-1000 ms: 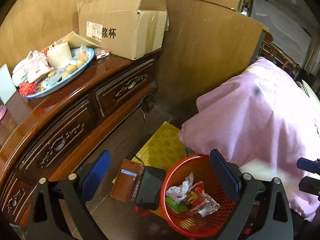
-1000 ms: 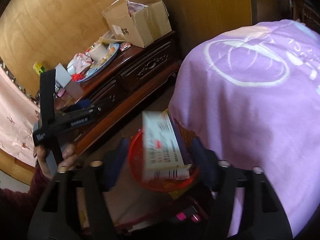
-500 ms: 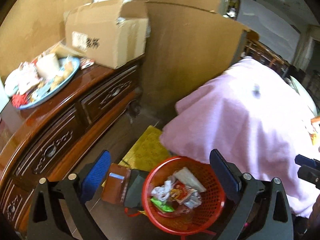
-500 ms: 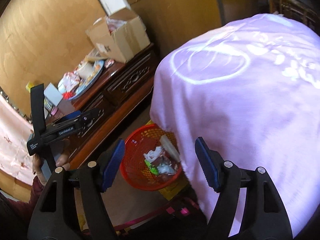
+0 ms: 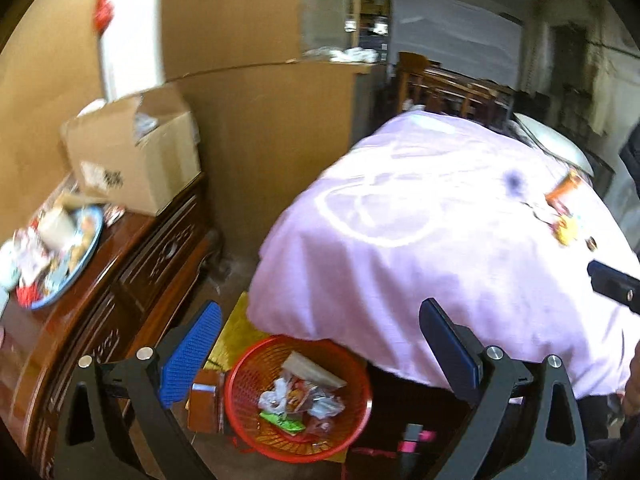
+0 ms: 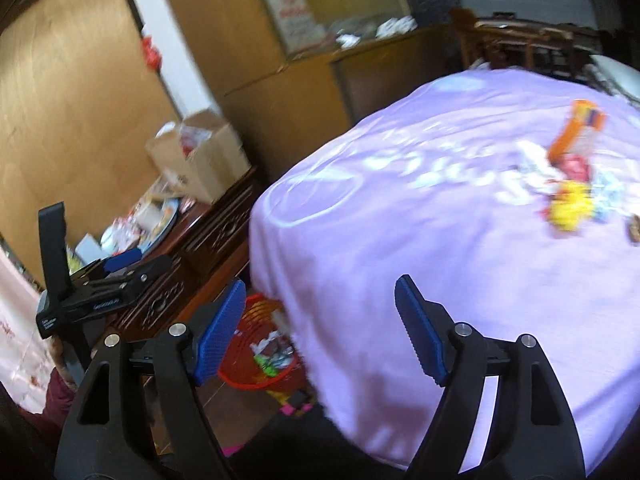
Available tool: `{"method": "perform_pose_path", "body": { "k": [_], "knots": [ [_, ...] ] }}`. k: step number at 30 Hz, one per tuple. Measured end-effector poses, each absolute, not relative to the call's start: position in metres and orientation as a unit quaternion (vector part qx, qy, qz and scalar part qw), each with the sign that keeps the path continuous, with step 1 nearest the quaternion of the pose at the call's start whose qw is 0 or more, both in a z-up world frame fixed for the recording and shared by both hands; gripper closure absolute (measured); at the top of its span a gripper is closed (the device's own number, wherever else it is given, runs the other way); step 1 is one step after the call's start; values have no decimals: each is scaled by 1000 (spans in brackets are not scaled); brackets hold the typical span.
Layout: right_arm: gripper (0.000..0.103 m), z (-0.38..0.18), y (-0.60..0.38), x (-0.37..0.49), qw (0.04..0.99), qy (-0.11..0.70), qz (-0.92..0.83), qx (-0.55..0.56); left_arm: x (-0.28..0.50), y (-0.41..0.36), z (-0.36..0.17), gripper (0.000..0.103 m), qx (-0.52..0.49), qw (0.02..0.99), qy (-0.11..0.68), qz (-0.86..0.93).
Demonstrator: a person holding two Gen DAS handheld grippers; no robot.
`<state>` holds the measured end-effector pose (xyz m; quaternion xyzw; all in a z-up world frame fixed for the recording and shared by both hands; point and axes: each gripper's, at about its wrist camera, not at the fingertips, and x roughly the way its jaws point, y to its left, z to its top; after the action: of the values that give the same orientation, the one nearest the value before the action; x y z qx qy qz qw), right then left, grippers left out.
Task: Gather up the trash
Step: 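Move both tools back over the bedspread toward the pom-pom and walnut shell, then grasp the yellow pom-pom with the left tool while the right tool grasps the walnut shell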
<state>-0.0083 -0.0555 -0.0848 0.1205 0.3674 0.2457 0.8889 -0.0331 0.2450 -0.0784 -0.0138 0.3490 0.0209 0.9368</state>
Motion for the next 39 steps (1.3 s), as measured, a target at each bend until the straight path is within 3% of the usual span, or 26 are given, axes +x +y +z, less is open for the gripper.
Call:
{"method": "perform_pose_path", "body": {
  "k": [7,19,31,39],
  "knots": [
    [22,-87,-144,-8,916,345,157,131,-7,170,-69,6,32,934,356,-30],
    [20,-145,-294,28,915,366,-54,161,90,39,-104,6,54,902,407,-135],
    [11,-175,-337,40,899,376,-90,205,159,-94,-137,6,65,868,433,-235],
    [7,-174,-335,42,898,379,-83,206,190,-120,-154,6,57,867,442,-225]
  ]
}}
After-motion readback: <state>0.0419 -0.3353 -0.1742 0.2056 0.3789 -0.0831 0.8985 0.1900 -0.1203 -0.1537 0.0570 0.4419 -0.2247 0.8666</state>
